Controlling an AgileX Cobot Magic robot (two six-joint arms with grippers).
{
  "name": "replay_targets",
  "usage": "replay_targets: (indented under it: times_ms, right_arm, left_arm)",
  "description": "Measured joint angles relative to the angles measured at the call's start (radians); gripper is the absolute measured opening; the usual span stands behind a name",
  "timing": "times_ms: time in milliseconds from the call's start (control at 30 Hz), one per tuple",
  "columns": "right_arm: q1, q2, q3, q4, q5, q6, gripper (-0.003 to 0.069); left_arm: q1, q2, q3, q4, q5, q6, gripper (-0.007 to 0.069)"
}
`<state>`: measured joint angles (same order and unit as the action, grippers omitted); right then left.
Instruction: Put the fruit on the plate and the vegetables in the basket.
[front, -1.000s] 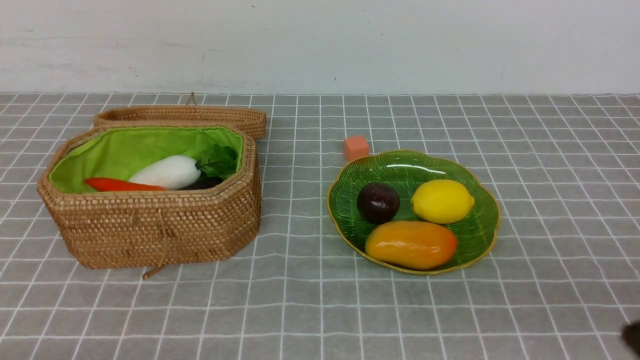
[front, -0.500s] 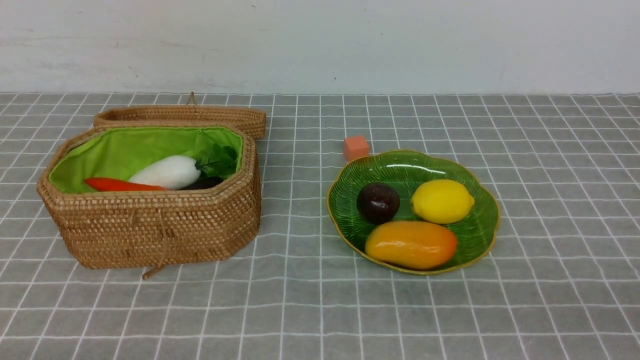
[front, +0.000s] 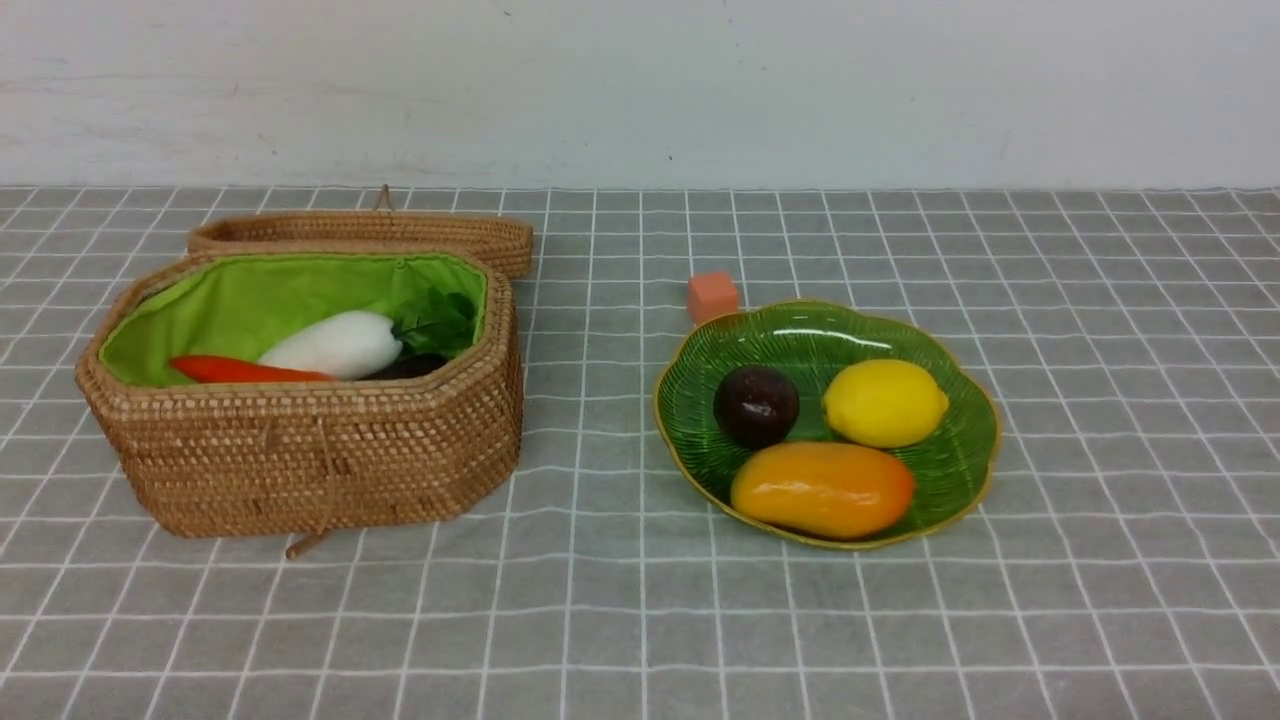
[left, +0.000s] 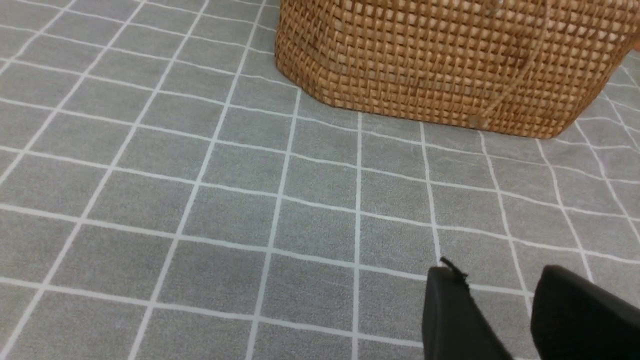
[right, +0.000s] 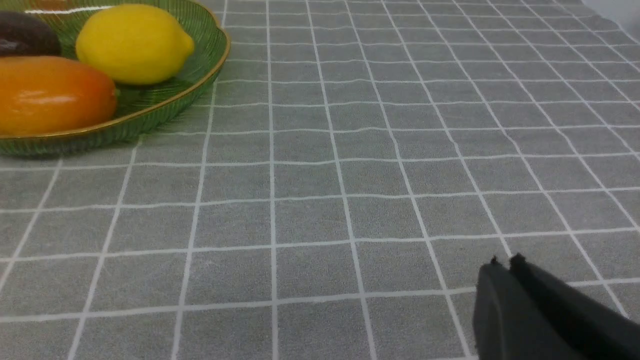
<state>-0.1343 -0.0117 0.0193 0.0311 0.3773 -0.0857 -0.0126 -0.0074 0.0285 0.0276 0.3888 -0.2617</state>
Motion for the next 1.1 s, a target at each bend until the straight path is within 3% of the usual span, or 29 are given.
replay_targets:
  times_ms: [1100]
  right_arm:
    - [-0.003,0.000,-0.001,-0.002,0.003,-0.001,0.0056]
  left_arm:
    - [0.000,0.000,0.000,0.000,0.000,0.000,0.0239]
